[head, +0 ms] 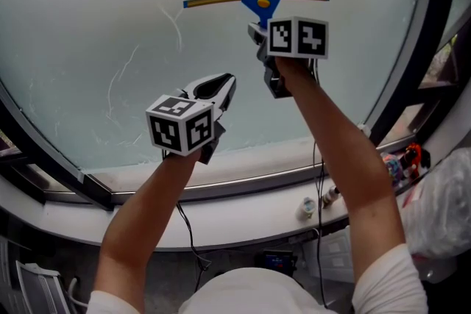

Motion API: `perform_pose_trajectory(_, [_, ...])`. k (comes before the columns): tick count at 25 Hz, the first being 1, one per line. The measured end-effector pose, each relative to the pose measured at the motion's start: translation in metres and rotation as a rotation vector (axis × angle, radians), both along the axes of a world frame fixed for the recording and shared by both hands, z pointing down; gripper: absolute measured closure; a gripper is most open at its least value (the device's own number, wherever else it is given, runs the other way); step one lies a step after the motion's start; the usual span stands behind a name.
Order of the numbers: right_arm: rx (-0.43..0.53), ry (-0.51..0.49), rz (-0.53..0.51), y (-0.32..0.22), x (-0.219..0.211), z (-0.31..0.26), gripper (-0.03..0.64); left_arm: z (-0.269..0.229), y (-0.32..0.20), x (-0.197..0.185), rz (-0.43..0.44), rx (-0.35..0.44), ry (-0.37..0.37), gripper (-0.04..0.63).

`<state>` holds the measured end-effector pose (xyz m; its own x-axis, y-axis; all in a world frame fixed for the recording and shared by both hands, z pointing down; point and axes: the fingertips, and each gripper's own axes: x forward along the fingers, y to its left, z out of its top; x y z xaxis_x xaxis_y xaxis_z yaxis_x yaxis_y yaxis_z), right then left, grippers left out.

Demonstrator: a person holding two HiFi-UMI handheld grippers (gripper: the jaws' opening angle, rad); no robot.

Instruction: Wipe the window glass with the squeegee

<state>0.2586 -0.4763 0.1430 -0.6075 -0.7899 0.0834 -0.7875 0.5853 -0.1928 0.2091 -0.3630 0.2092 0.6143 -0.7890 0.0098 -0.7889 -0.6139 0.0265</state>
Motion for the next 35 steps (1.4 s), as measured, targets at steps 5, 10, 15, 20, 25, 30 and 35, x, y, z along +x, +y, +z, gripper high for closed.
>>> perform_pose_trajectory(5, [-0.013,0.011,0.0,0.001,0.002,0.014,0.512,0.013,0.001,0.002,-0.001,-0.017,0.0,0.548])
perform_pose_trajectory(10, [-0.029,0.014,0.001,0.002,0.004,0.03,0.512,0.022,0.004,0.006,-0.001,-0.021,-0.009,0.548])
perform_pose_trajectory(15, [-0.05,0.016,-0.001,0.003,0.005,0.047,0.512,0.033,0.004,0.008,0.001,-0.036,-0.004,0.548])
perform_pose_trajectory(20, [-0.072,0.02,-0.004,0.003,0.005,0.063,0.512,0.045,0.004,0.008,-0.001,-0.061,0.005,0.548])
perform_pose_trajectory(25, [-0.094,0.019,-0.007,0.005,0.008,0.081,0.512,0.057,0.006,0.009,-0.002,-0.081,0.008,0.548])
perform_pose_trajectory(30, [-0.121,0.025,-0.008,0.006,0.01,0.101,0.512,0.069,0.007,0.011,-0.002,-0.101,0.007,0.548])
perform_pose_trajectory(35, [-0.147,0.033,-0.011,0.005,0.012,0.118,0.514,0.081,0.007,0.011,-0.003,-0.122,0.013,0.548])
